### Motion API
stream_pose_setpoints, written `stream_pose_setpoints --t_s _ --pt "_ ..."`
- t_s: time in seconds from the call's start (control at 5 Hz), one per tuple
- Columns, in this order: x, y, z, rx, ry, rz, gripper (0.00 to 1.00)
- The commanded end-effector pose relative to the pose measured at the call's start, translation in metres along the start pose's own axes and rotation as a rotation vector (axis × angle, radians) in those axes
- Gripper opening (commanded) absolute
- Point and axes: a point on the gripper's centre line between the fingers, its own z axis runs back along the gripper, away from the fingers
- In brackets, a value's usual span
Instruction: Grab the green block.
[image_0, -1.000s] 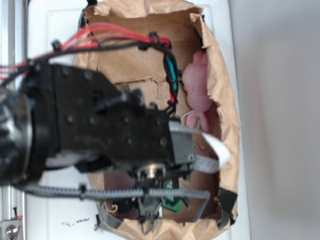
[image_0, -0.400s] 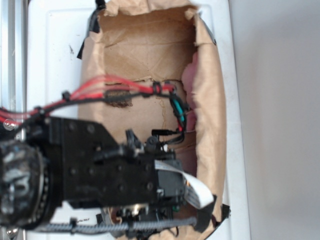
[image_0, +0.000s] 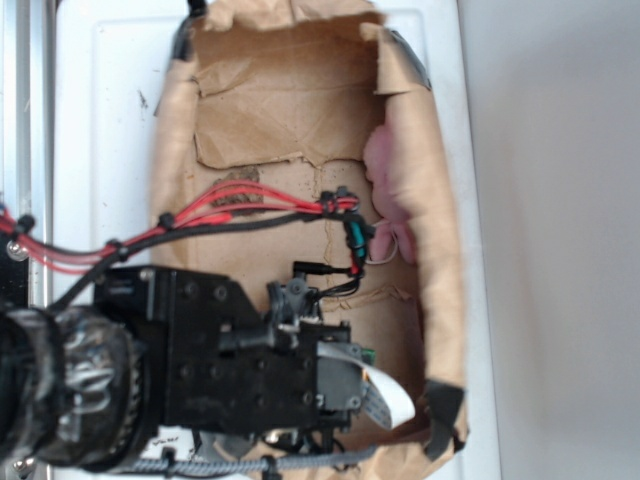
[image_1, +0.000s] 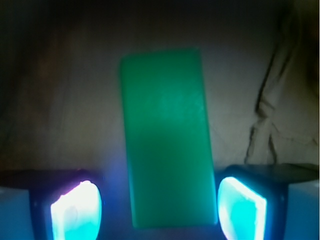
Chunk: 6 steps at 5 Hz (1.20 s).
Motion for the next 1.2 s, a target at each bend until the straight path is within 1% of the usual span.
stream_pose_setpoints --t_s 0.0,0.2,0.4,0.6,0.8,1.0 --pt "0.011 0.032 0.047 -0.129 -0.052 0.097 1.00" --pt "0.013 0.030 0.043 -0.127 -0.040 0.092 1.00" --pt "0.015 0.023 0.028 -0.096 -0.031 0.064 1.00" --pt "0.015 0.010 0.012 -0.107 -0.019 0.041 1.00" --pt "0.016 0.000 -0.005 -0.098 -0.008 0.035 1.00" --pt "0.040 0.009 -0.023 -0.112 0.012 0.033 1.00"
